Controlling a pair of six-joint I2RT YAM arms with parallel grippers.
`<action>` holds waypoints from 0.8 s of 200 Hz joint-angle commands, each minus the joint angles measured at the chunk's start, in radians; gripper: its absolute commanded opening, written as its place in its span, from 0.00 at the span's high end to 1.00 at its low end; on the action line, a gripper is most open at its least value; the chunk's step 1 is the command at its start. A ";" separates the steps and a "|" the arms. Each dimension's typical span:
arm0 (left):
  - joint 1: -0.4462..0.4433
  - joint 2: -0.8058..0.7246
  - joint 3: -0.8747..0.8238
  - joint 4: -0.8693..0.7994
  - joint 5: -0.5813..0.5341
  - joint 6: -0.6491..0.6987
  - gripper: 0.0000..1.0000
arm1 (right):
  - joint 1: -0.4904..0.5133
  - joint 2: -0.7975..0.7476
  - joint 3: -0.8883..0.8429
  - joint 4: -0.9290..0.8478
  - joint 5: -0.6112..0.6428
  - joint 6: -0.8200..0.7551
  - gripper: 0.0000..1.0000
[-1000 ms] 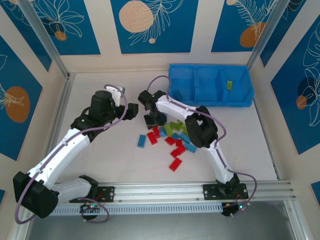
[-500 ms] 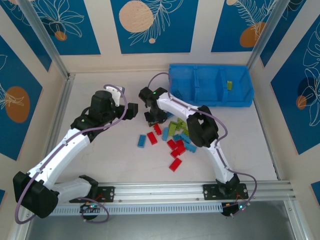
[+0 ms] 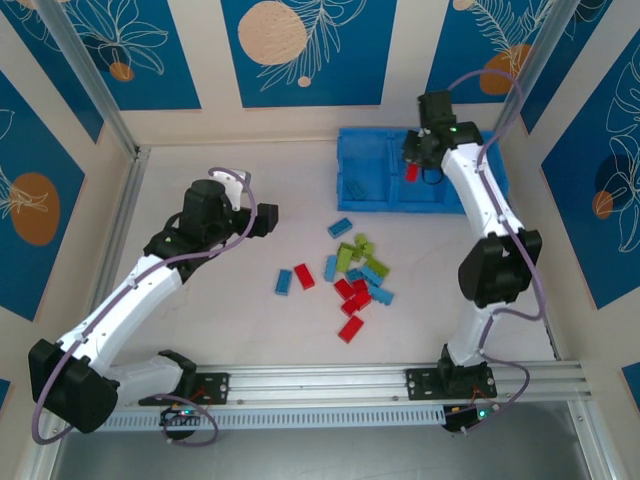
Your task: Sort the legos into containers by color
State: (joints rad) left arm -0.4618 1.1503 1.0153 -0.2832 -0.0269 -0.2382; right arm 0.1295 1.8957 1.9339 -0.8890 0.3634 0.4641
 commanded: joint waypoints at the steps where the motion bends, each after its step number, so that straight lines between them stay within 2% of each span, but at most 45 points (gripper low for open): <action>1: 0.007 -0.001 -0.001 0.027 0.020 -0.019 0.03 | -0.057 0.175 0.108 -0.006 0.023 -0.030 0.81; 33: 0.006 0.014 0.008 0.034 0.060 0.002 0.02 | -0.105 0.418 0.392 -0.116 -0.019 0.004 0.77; 46: 0.006 0.027 0.021 0.029 0.080 0.009 0.02 | -0.105 0.486 0.491 -0.153 -0.038 0.006 0.68; 60: 0.007 0.041 0.029 0.029 0.100 0.009 0.02 | -0.105 0.514 0.573 -0.204 -0.053 0.021 0.53; 76: 0.006 0.059 0.034 0.033 0.119 0.007 0.02 | -0.105 0.485 0.574 -0.236 -0.070 0.038 0.47; 97: 0.006 0.080 0.038 0.050 0.133 -0.005 0.02 | -0.098 0.359 0.454 -0.273 -0.097 0.075 0.47; 118: 0.006 0.095 0.042 0.067 0.139 -0.012 0.02 | -0.061 0.139 0.159 -0.221 -0.180 0.144 0.46; 136: 0.005 0.109 0.048 0.073 0.137 -0.012 0.02 | 0.024 -0.052 -0.121 -0.127 -0.278 0.251 0.45; 160: 0.002 0.125 0.059 0.076 0.139 -0.017 0.02 | 0.178 -0.152 -0.286 -0.068 -0.308 0.428 0.44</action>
State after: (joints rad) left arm -0.4618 1.2602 1.0306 -0.2455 0.0860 -0.2379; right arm 0.1528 1.8282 1.7935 -1.0264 0.1741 0.6735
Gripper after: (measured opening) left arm 0.982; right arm 0.555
